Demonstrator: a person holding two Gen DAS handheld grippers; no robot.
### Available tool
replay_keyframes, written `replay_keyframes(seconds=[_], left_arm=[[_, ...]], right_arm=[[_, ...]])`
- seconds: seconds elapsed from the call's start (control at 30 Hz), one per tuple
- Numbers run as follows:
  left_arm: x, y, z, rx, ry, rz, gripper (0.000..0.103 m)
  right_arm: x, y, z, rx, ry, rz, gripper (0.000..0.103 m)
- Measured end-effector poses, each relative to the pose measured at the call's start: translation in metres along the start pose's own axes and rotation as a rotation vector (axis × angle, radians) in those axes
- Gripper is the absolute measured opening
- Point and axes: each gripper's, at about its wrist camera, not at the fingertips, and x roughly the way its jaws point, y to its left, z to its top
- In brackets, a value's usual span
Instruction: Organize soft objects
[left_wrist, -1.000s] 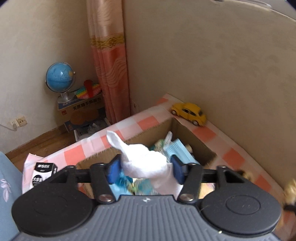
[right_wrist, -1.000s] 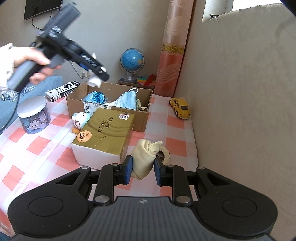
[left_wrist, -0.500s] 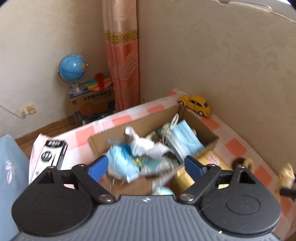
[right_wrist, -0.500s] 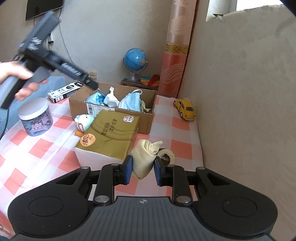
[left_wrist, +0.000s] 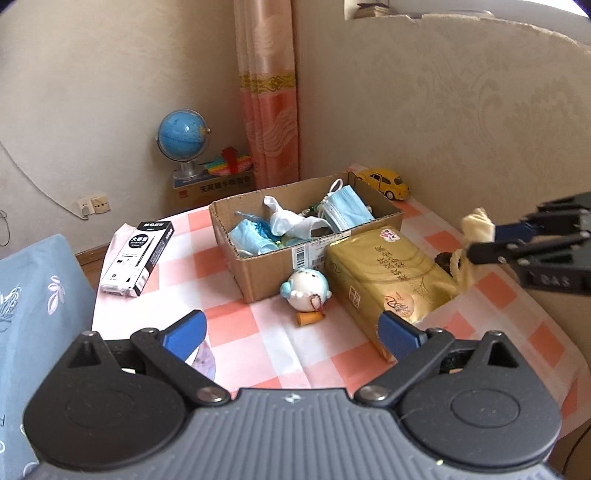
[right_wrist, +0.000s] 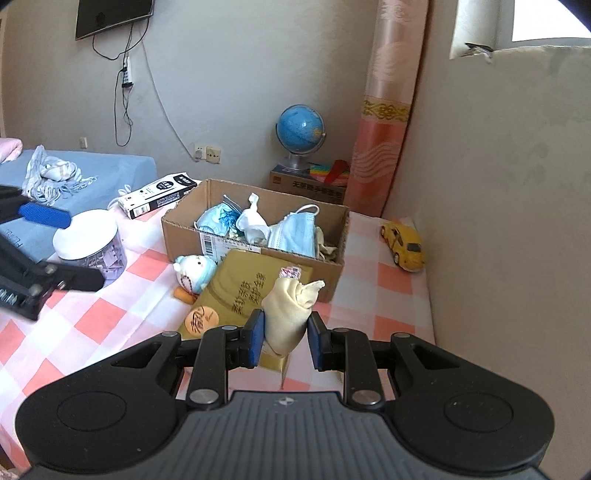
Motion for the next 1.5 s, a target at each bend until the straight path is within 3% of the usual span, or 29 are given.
replay_keyframes(seconds=[0.37,0.63,0.8,0.83,0.93,1.0,1.17,1.5], left_arm=[[-0.001,0.001,-0.014,-0.055,-0.008,-0.016,0.099],[0.006,0.004,-0.028,-0.099,0.028,-0.023,0.099],[0.005,0.006,-0.037,-0.122,0.045,-0.013,0.099],[0.005,0.006,-0.039,-0.123,0.048,-0.008,0.099],[0.003,0.008,-0.042,-0.129,0.052,-0.004,0.099],[0.002,0.01,-0.043,-0.13,0.05,-0.002,0.099],[0.002,0.011,-0.043,-0.139,0.051,-0.007,0.099],[-0.008,0.005,-0.04,-0.131,0.014,-0.047,0.099]], right_arm=[[0.046,0.007,0.059,-0.122,0.027,0.028,0.029],[0.089,0.039,0.106,-0.302,0.05,0.056,0.029],[0.12,0.056,0.125,-0.347,0.08,0.086,0.03],[0.127,0.06,0.128,-0.355,0.085,0.083,0.034],[0.14,0.065,0.129,-0.336,0.105,0.071,0.084],[0.138,0.062,0.126,-0.307,0.083,0.088,0.097],[0.12,0.05,0.118,-0.251,0.077,0.085,0.103],[0.079,0.03,0.097,-0.217,0.07,0.044,0.103]])
